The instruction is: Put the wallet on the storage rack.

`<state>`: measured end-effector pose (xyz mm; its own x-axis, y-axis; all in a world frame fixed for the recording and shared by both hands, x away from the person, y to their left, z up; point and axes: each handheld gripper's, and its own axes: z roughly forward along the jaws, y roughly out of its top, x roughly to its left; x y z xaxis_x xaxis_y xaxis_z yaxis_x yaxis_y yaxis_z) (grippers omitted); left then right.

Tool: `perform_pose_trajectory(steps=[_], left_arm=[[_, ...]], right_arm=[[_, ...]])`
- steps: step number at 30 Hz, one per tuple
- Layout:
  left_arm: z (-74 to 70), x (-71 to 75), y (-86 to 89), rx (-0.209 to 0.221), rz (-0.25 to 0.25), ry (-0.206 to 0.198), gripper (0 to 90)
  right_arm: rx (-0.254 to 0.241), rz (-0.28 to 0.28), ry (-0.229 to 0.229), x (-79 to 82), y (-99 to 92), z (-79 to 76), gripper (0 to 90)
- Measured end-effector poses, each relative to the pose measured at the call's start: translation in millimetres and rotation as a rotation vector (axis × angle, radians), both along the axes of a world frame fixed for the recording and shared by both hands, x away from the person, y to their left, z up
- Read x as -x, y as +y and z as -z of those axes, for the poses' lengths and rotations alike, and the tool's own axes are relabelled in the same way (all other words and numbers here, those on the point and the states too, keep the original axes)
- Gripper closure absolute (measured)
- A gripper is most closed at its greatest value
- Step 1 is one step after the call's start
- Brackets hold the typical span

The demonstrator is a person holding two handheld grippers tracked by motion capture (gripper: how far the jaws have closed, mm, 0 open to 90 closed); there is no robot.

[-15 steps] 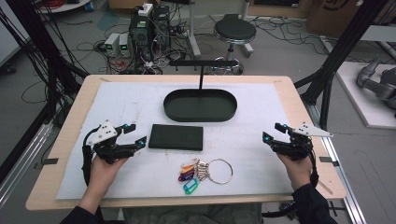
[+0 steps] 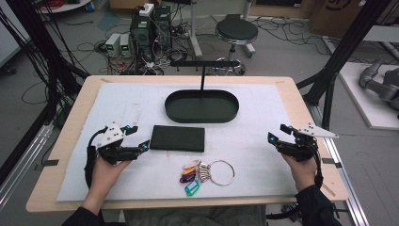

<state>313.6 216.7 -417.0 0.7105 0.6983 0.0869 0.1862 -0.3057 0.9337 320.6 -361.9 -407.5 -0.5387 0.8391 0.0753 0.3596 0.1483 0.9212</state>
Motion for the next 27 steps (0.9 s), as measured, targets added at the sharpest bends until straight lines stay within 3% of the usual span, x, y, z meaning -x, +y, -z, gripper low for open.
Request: perform_pose_trajectory(steps=[5, 6, 9, 10, 13, 16, 19, 24, 27], left_arm=[[3.1, -0.4, -1.2, -0.035, 0.012, 0.012, 29.2], [6.1, -1.8, -1.8, -0.067, 0.006, 0.028, 29.5], [9.1, -3.3, -2.7, -0.088, 0.022, 0.043, 33.9], [12.2, -4.0, -4.9, -0.122, 0.029, 0.056, 35.1], [15.5, -5.1, -8.1, -0.149, 0.045, 0.067, 39.0], [21.4, -8.8, -13.0, -0.191, 0.052, 0.104, 41.8], [24.9, -10.9, -14.5, -0.199, 0.043, 0.124, 44.2], [34.1, -18.3, -17.3, -0.216, 0.026, 0.209, 48.9], [34.4, -18.4, -19.0, -0.229, 0.014, 0.211, 51.9]], right_arm=[[0.013, -0.003, 0.0, -0.6, 1.2, 0.5, 29.7], [0.015, -0.004, 0.002, -0.6, 1.9, 0.5, 29.7], [0.022, -0.006, 0.005, -1.0, 3.2, 0.8, 29.6], [0.023, -0.005, 0.007, -0.9, 3.5, 0.8, 29.6], [0.027, -0.006, 0.004, -1.6, 4.2, 0.7, 29.6], [0.032, -0.008, 0.006, -2.0, 5.3, 0.9, 29.6], [0.032, -0.01, 0.009, -1.9, 5.9, 1.0, 29.5], [0.036, -0.009, 0.01, -2.6, 6.1, 1.3, 29.5], [0.036, -0.007, 0.009, -2.6, 6.3, 1.4, 29.1]])
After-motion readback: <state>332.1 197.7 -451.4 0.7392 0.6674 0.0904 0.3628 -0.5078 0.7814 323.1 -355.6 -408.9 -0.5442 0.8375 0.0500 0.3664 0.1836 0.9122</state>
